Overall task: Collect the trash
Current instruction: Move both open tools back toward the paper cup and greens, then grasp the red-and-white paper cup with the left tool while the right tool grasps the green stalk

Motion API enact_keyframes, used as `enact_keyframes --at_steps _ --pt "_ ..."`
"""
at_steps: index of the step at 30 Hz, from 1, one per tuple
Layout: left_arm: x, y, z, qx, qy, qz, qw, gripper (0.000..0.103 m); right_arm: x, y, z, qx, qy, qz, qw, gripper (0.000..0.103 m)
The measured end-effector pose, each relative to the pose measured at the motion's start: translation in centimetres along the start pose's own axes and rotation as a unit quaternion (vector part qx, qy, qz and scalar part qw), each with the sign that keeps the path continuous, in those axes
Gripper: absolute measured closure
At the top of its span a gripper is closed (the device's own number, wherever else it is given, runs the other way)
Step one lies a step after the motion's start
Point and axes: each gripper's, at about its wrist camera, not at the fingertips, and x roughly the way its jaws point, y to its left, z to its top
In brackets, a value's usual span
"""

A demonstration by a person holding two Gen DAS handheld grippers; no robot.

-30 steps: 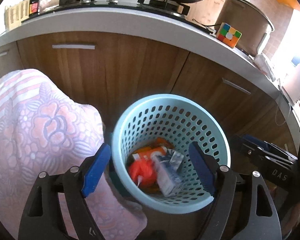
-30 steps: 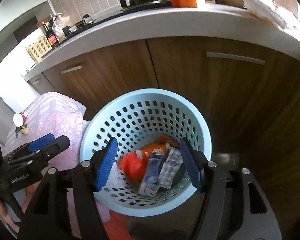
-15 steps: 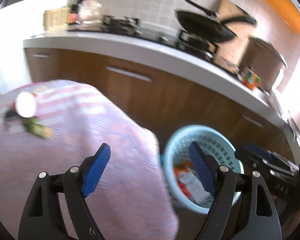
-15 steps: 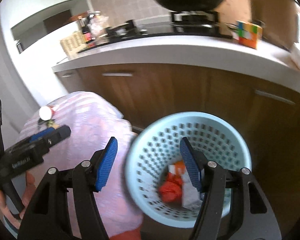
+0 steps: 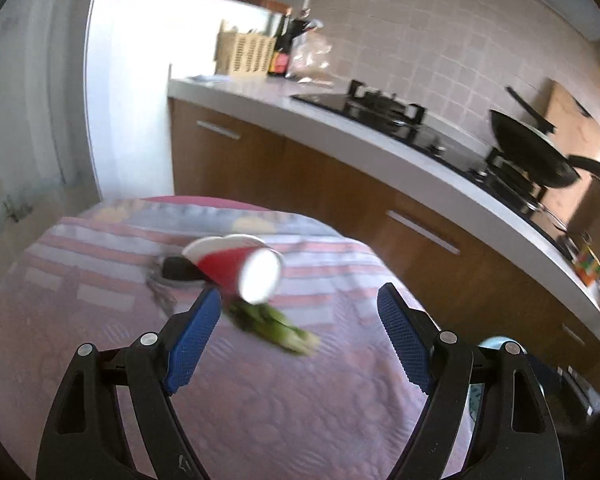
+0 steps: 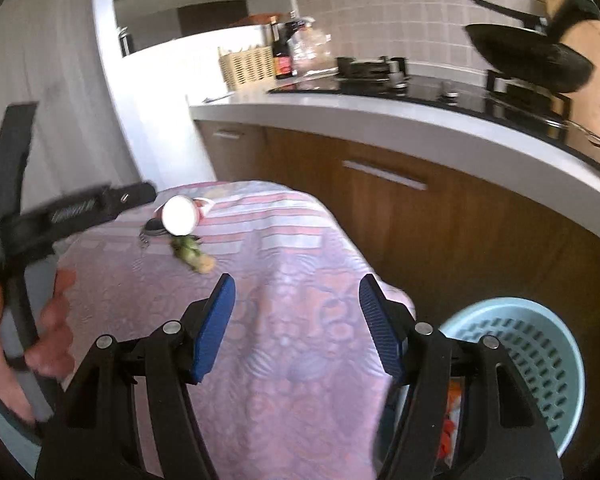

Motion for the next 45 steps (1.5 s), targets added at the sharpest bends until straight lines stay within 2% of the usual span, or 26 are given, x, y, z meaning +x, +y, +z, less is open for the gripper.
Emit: enact_keyframes --at_steps 5,10,16,18,19,22,23,25,27,29,32,34,38,40,43,45 --pt "4.2 1.5 1.6 -0.024 0.027 0.023 0.9991 0.024 2.9 1.7 0.2 -0.008 0.018 0.005 1.000 0.042" --pt "7.6 2.2 1.7 -0.045 0.053 0.040 0.9968 0.026 4.6 2.1 0.3 -0.013 0.027 -0.001 1.000 0.042" --pt "9.4 3.5 1.2 -0.064 0.079 0.038 0.9940 0.040 6.1 2.7 1.5 -0.032 0.032 0.006 0.999 0.042" --pt "9.5 4.1 0.9 -0.073 0.086 0.031 0.9931 0.050 6.6 3.2 2.1 -0.041 0.033 0.011 0.999 0.042" --pt "9.8 4.3 0.8 -0.074 0.093 0.029 0.9925 0.063 7.0 3.6 2.3 -0.046 0.036 0.014 0.998 0.042" --pt "10.3 4.8 -0.1 -0.080 0.116 0.009 0.9900 0.092 8.1 4.6 2.8 -0.063 0.046 0.022 0.997 0.042" --pt "10.4 4.9 -0.2 -0.081 0.118 0.011 0.9897 0.092 8.4 4.9 2.9 -0.066 0.049 0.027 0.996 0.042" --pt "10.3 5.4 -0.6 -0.085 0.118 0.002 0.9894 0.092 9.0 5.3 3.0 -0.068 0.056 0.031 0.996 0.042" --pt "9.8 5.9 -0.5 -0.094 0.110 -0.011 0.9895 0.085 9.3 5.3 3.0 -0.068 0.059 0.031 0.995 0.042" --pt "9.1 6.0 -0.2 -0.097 0.099 -0.021 0.9901 0.050 9.3 5.2 2.7 -0.064 0.060 0.031 0.996 0.042" --pt "7.4 5.6 0.8 -0.095 0.060 -0.028 0.9933 0.033 9.6 4.6 2.2 -0.051 0.063 0.033 0.996 0.042" --pt "7.6 5.1 1.6 -0.084 0.060 -0.016 0.9945 0.029 10.1 4.1 1.8 -0.039 0.068 0.038 0.996 0.042" --pt "10.2 4.3 2.4 -0.061 0.097 0.021 0.9933 0.029 10.9 3.8 0.7 -0.035 0.073 0.044 0.996 0.042" --pt "11.6 3.9 2.5 -0.056 0.112 0.012 0.9921 0.028 11.0 3.8 0.6 -0.035 0.074 0.044 0.996 0.042" --pt "12.7 2.6 2.4 -0.019 0.118 0.040 0.9921 0.030 10.8 4.0 0.6 -0.037 0.063 0.046 0.996 0.042" --pt "13.1 1.9 2.4 -0.005 0.117 0.041 0.9922 0.031 10.8 4.0 0.6 -0.036 0.063 0.045 0.996 0.042"
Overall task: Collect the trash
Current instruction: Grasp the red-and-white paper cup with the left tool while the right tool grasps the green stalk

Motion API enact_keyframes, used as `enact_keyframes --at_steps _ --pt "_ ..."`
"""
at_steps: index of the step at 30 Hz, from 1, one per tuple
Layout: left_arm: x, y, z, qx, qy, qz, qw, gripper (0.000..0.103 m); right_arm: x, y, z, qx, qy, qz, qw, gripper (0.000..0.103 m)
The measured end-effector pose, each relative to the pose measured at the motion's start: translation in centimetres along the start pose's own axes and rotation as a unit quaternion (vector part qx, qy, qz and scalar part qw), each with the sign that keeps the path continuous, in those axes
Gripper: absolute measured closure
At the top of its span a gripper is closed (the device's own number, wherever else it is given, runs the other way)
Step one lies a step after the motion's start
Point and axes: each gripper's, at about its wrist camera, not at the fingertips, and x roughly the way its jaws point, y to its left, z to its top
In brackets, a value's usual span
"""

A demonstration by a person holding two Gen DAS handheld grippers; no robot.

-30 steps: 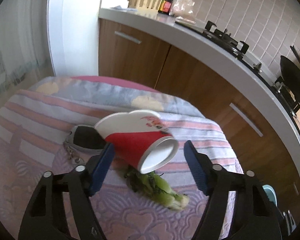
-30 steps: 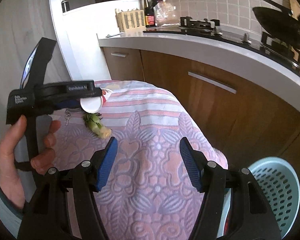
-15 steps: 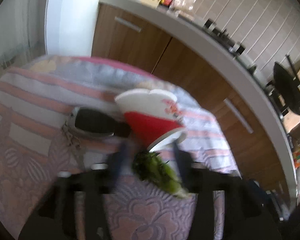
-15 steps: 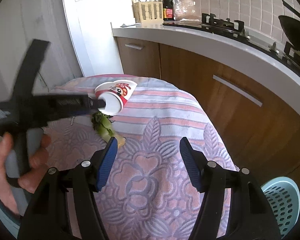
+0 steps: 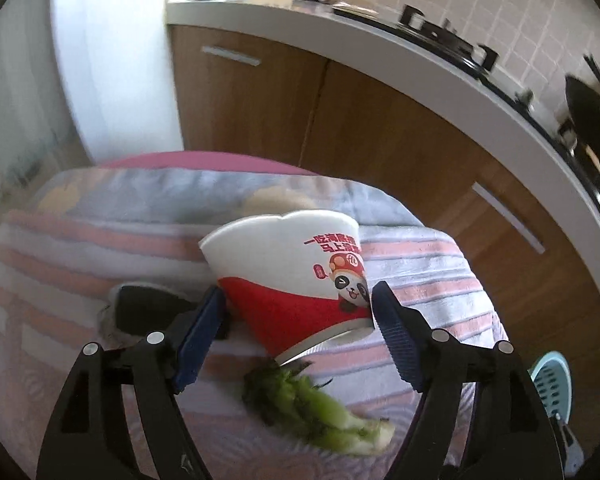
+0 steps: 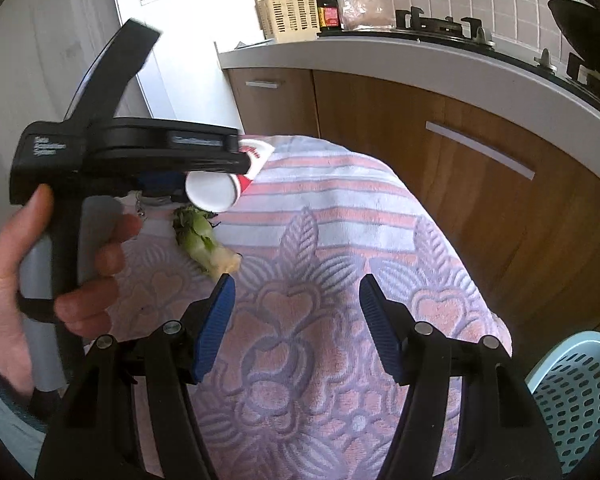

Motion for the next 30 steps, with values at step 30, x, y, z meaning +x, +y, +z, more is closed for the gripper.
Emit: enact_keyframes --at_steps 30 --pt "-9.4 8.2 -5.3 -0.045 -0.078 -0.005 0.9960 0.037 5.4 5.6 3.8 -0.092 0.068 0.045 0.992 0.042"
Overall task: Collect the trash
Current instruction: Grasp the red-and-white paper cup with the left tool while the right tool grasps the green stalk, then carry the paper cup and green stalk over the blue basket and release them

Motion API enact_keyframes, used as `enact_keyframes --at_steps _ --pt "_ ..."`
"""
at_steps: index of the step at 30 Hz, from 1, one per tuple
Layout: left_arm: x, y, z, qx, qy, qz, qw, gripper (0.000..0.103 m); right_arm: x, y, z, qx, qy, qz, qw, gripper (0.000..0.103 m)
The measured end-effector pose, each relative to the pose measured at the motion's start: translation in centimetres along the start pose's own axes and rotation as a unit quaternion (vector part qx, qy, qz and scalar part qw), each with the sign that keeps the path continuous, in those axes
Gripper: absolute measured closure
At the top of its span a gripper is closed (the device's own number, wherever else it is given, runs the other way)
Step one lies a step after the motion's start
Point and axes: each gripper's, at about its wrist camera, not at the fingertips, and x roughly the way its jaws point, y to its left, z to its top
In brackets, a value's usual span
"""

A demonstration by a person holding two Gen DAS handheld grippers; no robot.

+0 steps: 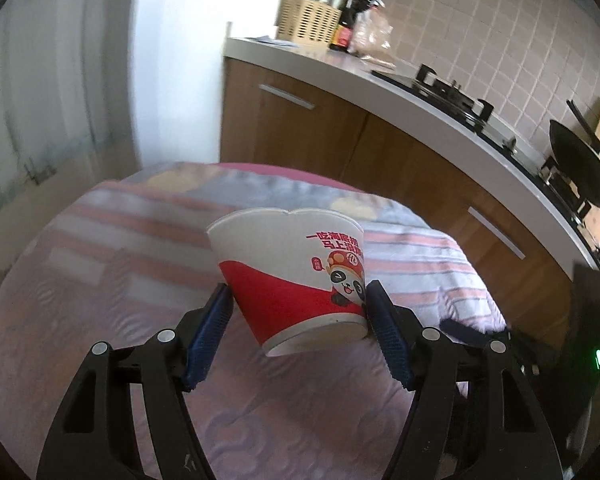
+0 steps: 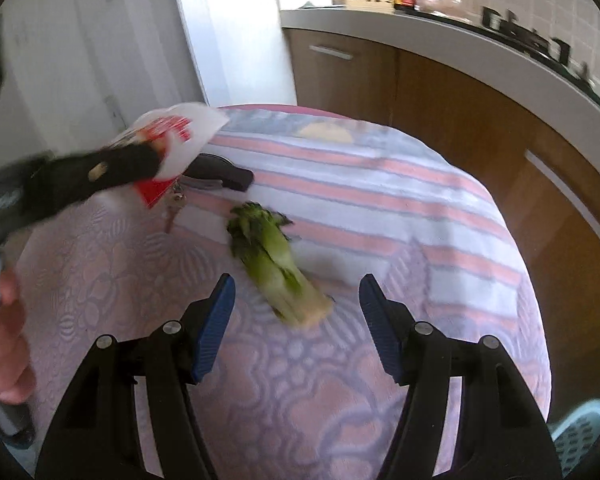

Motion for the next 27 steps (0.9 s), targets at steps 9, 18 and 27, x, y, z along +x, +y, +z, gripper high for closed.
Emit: enact_keyframes --at_steps 9,18,27 --pt "-2.7 2.5 -3.5 -0.012 0.005 0.007 0.9999 0.037 2.2 2.3 0.8 -0.039 0.016 -0.026 0.999 0.066" --pt "-3.7 2.3 -6.9 -0.026 0.030 -0.044 0.9982 0.037 -0.9 2.0 -1.2 -0.007 0.004 -0.030 1.000 0.081" --pt "-6.3 -2.6 -8.6 0.012 0.019 -0.094 0.9953 0.037 -9.1 -0.9 -4.7 0.069 -0.050 -0.039 0.996 0.082"
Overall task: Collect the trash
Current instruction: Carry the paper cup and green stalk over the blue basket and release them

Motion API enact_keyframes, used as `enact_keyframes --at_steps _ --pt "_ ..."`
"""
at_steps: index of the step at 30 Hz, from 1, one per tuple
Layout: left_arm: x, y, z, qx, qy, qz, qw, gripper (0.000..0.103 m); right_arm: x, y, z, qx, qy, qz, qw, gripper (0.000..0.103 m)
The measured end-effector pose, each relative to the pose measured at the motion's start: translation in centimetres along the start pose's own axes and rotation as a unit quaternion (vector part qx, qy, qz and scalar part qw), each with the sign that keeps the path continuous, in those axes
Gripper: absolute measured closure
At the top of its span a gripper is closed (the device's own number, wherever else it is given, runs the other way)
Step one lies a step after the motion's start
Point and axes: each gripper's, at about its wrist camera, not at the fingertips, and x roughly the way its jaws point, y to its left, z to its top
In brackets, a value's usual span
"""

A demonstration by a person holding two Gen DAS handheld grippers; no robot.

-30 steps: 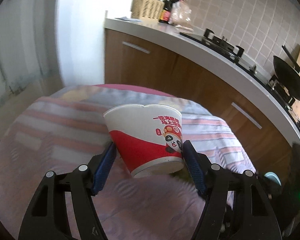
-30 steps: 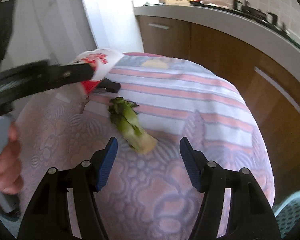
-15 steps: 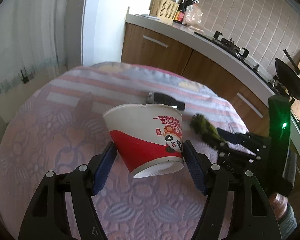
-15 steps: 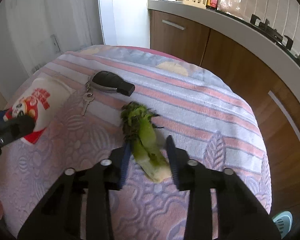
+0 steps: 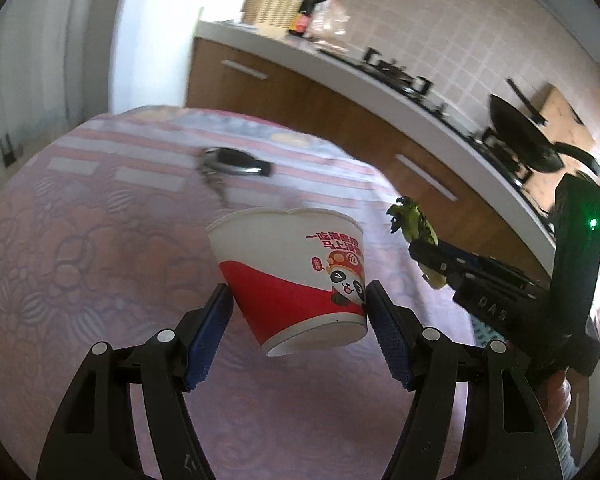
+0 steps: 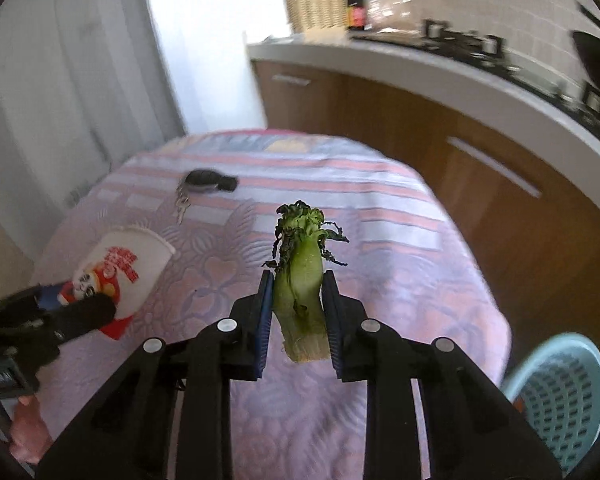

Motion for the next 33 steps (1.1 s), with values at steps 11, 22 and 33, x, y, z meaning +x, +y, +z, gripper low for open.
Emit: enact_keyframes --at_steps 11,22,33 --pt "0.6 -11.3 -0.9 0.079 -0.003 -0.072 0.9942 0.037 -11.7 -6.6 -2.9 0.058 -0.078 -0.072 0.993 0.082" --pt "4.5 -23.3 -4.0 0.170 0.029 -0.128 0.9768 0.037 -17.7 -17.6 -9.8 0.173 -0.070 -0.155 0.970 0.082" --pt "10.4 -29.0 -7.4 0.212 0.089 -0.125 0.9651 0.036 -16.8 -25.1 -15.7 0.264 0.000 -0.176 0.948 0.081"
